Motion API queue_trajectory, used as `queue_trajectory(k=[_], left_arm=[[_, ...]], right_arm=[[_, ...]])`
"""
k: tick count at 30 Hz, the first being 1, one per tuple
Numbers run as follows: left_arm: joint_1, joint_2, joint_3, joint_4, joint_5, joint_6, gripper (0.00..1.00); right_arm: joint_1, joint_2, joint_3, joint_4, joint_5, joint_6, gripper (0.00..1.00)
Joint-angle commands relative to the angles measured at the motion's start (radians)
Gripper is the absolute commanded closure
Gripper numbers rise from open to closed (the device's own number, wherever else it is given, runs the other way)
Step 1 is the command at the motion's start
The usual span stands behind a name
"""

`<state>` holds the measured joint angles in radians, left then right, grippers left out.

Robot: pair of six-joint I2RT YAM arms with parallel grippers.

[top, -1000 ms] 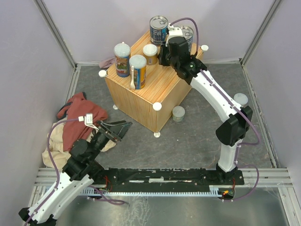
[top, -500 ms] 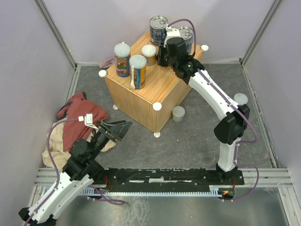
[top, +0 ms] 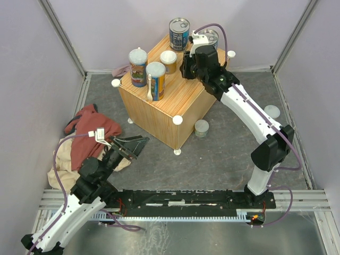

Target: Place and organize the canned foods onto the counter

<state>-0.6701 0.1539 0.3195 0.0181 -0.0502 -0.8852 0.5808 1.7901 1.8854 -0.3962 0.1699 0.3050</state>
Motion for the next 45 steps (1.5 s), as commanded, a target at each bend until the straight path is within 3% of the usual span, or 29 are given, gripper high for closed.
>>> queue_trajectory(k=[1,14,33,39,45], left_arm=[[-0.003,-0.013,-0.003,0.052,0.004,0.026,0.0],[-0.003,-0.015,-0.005,0.049,0.001,0.028,0.0],[-0.003,0.006,-0.005,0.057,-0.005,0.048,0.0],[-0.003,-0.018,-0.003,0.043,-0.012,0.044,0.0],[-0.004,-0.024,0.021,0.01,-0.015,0.048,0.0]], right_arm=[[0.004,-0.041,-0.008,0.05,-0.089,-0.009,0.66],[0.005,0.009,0.041,0.091,-0.177,0.021,0.66],[0.006,0.138,0.224,0.057,-0.161,0.024,0.65],[0.011,-0.002,0.061,0.086,-0.132,0.011,0.59],[0.024,-0.183,-0.119,0.094,-0.099,-0.004,0.44]])
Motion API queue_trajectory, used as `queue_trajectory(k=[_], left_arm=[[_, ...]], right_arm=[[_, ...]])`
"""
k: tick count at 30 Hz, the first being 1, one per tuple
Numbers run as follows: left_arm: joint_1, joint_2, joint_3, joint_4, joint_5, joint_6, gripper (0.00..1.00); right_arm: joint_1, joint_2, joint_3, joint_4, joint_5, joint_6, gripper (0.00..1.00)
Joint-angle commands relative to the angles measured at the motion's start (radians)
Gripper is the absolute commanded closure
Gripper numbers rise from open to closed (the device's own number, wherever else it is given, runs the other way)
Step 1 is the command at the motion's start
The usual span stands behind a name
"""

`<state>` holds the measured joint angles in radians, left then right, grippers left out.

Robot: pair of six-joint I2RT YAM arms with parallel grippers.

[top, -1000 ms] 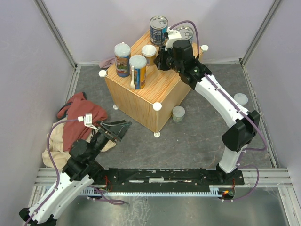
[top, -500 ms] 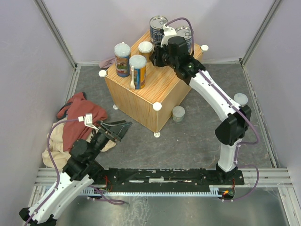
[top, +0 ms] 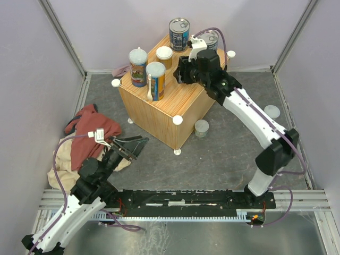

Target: Place and organize the canned foods onto the counter

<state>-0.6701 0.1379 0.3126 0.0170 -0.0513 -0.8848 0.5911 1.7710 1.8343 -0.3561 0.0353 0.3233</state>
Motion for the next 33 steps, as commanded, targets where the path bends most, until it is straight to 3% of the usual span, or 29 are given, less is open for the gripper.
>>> queue_trajectory(k=[1,8,16,22,27,33], left_arm=[[-0.004,-0.006,0.031,0.0,-0.019,0.047,0.0],[-0.003,-0.054,0.041,-0.068,-0.063,0.049,0.0],[-0.003,-0.119,0.075,-0.197,-0.141,0.032,0.0],[-0.003,-0.132,0.06,-0.24,-0.146,0.016,0.0],[-0.003,-0.132,0.015,-0.211,-0.143,-0.004,0.0],[-0.003,-0.119,0.007,-0.203,-0.155,-0.008,0.0]], right_arm=[[0.017,-0.2,-0.099,0.056,0.048,-0.024,0.42],[0.027,-0.437,-0.346,0.051,0.163,-0.004,0.26],[0.029,-0.734,-0.719,0.014,0.274,0.114,0.17],[0.038,-0.904,-0.949,-0.052,0.317,0.18,0.04],[0.049,-0.94,-1.075,-0.036,0.347,0.189,0.01],[0.067,-0.837,-1.165,0.068,0.37,0.186,0.01]])
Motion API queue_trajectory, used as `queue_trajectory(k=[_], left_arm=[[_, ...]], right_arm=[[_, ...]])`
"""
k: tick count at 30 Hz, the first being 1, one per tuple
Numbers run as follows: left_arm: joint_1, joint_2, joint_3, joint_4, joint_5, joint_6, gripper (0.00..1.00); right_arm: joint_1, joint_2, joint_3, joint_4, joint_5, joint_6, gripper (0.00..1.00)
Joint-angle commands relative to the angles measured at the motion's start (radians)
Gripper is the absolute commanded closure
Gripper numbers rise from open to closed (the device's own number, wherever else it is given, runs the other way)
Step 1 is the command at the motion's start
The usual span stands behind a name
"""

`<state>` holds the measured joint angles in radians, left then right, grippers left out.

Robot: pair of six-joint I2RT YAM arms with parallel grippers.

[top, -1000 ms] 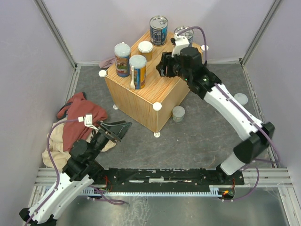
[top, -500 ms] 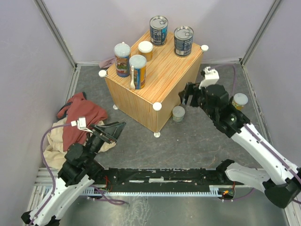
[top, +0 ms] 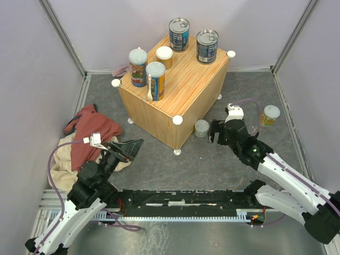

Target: Place and organize the canned foods onto the counter

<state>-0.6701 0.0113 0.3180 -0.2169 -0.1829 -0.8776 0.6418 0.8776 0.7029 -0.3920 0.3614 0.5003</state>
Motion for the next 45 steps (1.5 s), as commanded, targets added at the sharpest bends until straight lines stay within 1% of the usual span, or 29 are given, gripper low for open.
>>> queue_trajectory(k=[1,5,12,17,24,29,35,40,45], left_arm=[[-0.003,0.009,0.0,0.029,-0.022,-0.015,0.0],[-0.003,0.001,-0.003,0.011,-0.021,-0.021,0.0],[-0.003,0.012,0.012,0.0,-0.024,-0.011,0.0],[-0.003,0.007,0.006,0.002,-0.027,-0.014,0.0],[-0.003,0.008,0.0,0.008,-0.019,-0.012,0.0],[-0.003,0.021,-0.009,0.022,-0.02,-0.008,0.0],[-0.003,0.029,-0.024,0.039,-0.011,-0.014,0.0],[-0.004,0.032,-0.027,0.045,-0.012,-0.016,0.0],[-0.003,0.024,-0.021,0.033,-0.013,-0.014,0.0]], right_arm=[[0.02,0.071,-0.048,0.131,0.048,0.009,0.01],[0.03,0.134,-0.096,0.232,0.041,0.003,0.0],[0.038,0.288,-0.124,0.4,0.018,-0.001,0.0],[0.039,0.399,-0.098,0.473,0.009,-0.016,0.0],[0.04,0.517,-0.074,0.574,0.052,-0.043,0.0],[0.04,0.568,-0.087,0.7,0.054,-0.065,0.01],[0.04,0.586,-0.125,0.842,0.08,-0.088,0.02],[0.039,0.62,-0.12,0.885,0.082,-0.103,0.03],[0.039,0.653,-0.115,0.907,0.084,-0.103,0.09]])
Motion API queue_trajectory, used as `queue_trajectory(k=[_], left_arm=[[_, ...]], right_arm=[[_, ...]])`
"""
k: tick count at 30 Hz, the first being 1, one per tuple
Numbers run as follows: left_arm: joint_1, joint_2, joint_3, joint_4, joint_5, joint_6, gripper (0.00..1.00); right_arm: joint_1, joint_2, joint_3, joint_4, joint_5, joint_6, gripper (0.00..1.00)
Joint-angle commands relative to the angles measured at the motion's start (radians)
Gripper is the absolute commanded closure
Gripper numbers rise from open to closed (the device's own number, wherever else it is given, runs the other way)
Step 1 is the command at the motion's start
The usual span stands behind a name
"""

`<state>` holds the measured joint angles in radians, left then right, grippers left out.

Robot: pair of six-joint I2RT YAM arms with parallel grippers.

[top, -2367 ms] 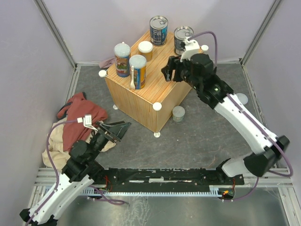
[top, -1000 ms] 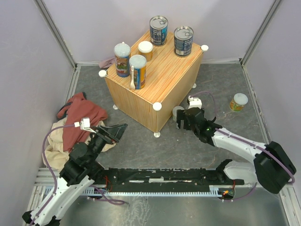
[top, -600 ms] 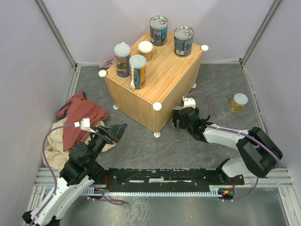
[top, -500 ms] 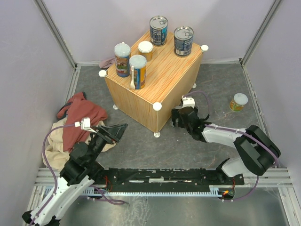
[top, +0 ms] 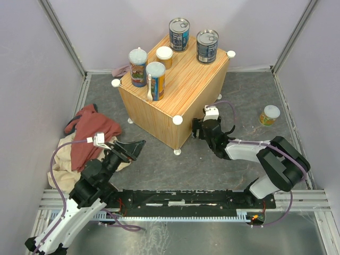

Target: Place and organize the canned foods onto the counter

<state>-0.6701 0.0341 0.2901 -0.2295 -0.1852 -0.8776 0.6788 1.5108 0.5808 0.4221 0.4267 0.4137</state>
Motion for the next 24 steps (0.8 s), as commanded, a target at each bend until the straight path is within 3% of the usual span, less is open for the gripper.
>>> queue_trajectory(k=[1,2,4,5,6,13,24], left_arm=[[-0.004,-0.003,0.007,0.041,-0.01,-0.015,0.0],[-0.003,-0.008,0.009,0.038,-0.012,-0.016,0.0],[-0.003,-0.017,0.011,0.032,-0.012,-0.018,0.0],[-0.003,-0.022,0.013,0.029,-0.012,-0.018,0.0],[-0.004,-0.024,0.015,0.024,-0.013,-0.02,0.0],[-0.003,-0.031,0.027,0.011,-0.005,-0.02,0.0],[-0.003,-0.031,0.029,0.002,-0.001,-0.02,0.0]], right_arm=[[0.002,0.021,0.001,0.1,0.022,-0.013,0.13],[0.003,0.017,-0.006,0.11,0.023,-0.012,0.22],[0.003,0.006,-0.018,0.112,0.036,-0.012,0.58],[0.002,-0.002,-0.025,0.113,0.043,-0.013,0.7],[0.002,-0.015,-0.033,0.113,0.048,-0.012,0.74],[0.017,-0.202,-0.097,0.038,0.076,-0.023,0.77],[0.048,-0.66,-0.029,-0.402,0.103,-0.037,0.86]])
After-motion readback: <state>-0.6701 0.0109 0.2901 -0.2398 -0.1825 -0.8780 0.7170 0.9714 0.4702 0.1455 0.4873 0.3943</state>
